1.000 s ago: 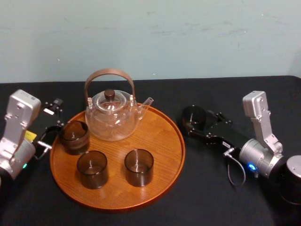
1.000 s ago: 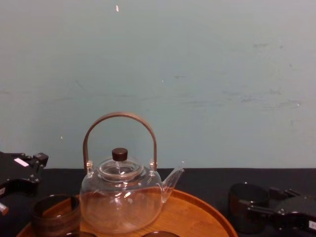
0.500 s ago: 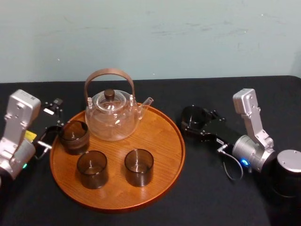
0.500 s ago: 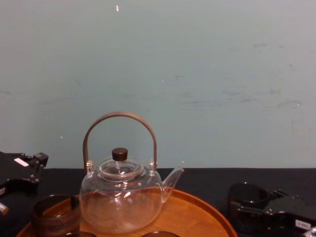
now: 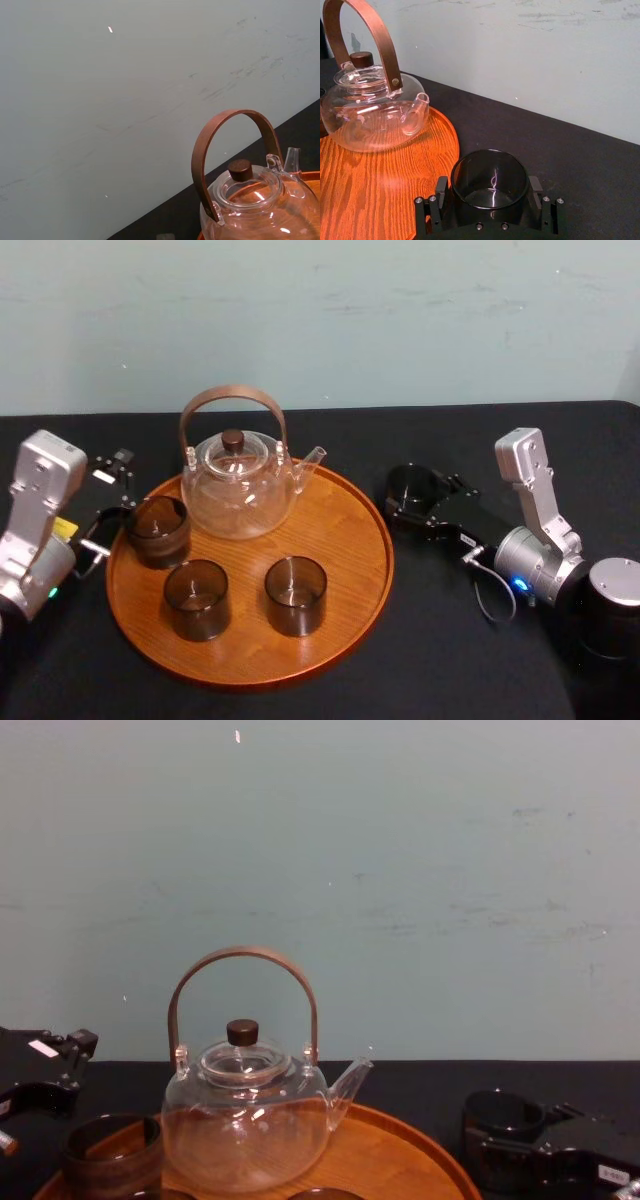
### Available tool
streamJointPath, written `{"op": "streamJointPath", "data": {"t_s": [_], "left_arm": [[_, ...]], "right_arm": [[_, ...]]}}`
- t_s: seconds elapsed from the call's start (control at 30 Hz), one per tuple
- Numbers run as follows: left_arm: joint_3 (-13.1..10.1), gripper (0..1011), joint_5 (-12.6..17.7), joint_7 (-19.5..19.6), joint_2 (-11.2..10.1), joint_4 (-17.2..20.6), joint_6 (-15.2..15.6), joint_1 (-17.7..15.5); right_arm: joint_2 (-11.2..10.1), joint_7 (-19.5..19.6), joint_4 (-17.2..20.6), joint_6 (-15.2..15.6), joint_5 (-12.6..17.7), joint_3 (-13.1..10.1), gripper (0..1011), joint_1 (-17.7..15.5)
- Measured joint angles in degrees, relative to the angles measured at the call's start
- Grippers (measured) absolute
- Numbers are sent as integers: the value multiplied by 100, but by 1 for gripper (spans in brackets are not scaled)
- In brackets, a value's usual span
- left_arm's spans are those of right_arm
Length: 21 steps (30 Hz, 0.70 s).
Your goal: Pick up the glass from the table and place it on the tray.
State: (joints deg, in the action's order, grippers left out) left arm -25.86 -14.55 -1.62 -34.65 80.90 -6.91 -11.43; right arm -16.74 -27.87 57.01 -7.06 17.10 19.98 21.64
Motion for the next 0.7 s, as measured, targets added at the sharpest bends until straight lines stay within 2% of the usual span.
{"op": "streamJointPath", "data": {"t_s": [0.7], "left_arm": [[0, 0, 0, 0, 0, 1, 0, 0]], "right_arm": [[55, -46, -208, -92, -29, -14, 1002, 111]]}}
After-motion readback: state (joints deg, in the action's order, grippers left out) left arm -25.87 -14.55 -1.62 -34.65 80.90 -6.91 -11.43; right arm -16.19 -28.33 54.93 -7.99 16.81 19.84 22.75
